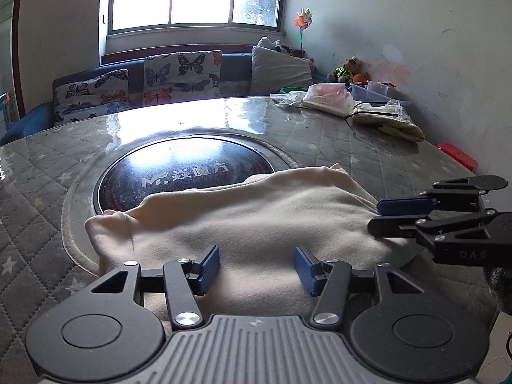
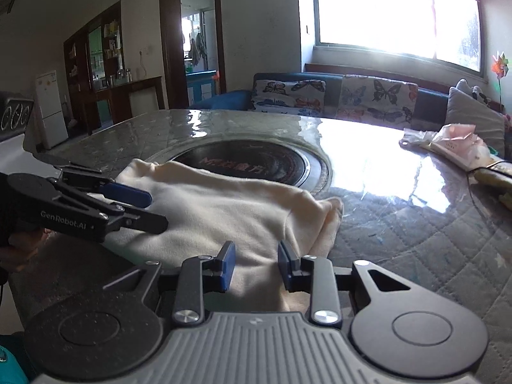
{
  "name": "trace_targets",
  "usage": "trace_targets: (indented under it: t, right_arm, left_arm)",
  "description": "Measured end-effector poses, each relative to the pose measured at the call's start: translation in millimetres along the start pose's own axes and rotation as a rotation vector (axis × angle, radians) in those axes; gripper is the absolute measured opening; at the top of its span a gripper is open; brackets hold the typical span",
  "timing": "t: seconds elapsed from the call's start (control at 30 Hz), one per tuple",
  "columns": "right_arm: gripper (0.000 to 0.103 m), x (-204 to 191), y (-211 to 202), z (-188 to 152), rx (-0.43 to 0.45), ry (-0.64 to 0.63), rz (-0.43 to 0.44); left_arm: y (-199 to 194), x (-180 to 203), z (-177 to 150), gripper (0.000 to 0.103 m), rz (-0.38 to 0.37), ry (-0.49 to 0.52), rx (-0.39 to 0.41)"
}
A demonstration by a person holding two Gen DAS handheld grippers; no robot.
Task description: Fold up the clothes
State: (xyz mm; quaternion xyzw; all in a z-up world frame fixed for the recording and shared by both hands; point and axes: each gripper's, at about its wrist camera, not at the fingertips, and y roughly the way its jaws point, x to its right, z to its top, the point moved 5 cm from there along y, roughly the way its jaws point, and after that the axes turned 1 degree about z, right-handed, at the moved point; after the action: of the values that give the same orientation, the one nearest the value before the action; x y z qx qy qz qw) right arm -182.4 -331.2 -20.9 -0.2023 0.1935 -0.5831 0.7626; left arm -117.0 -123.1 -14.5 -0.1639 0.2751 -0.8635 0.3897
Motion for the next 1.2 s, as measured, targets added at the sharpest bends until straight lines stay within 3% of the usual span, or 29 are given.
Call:
trace_targets:
  t: [0.13,0.33,0.57,0.93,1.2]
  right_arm:
    - [0.029,-6.8,-15.8,-0.9,0.010,-0.052,0.023]
    - [0.028,-9.4,-14.1,-16.4,-0.046,-0.088,0.005]
    - [0.028,-21.0,-21.0,4.2,0.017,-0.118,0.042]
    - [0.028,-48.0,15.6,-1.1,-0.035,-0.165,0.096]
    - [0.029,-44.7,10.0,11.3,-0.005,-0.142,0.102]
  left_arm:
    - [-9.0,5.0,7.0,0.056,-0.017,-0.002,0.029]
    - [-5.2,23.4,9.7,0.056,-0.063,0.029,0.030]
    - [0.4,27.8,-2.0,0.056,-0.073,0.043,-0.002]
    - [-25.8,-12.9,-13.9,0.056,0.027,-0.062,0.014]
    - [-38.1,-44.0,-22.2,0.057,0.060,-0.181,0.028]
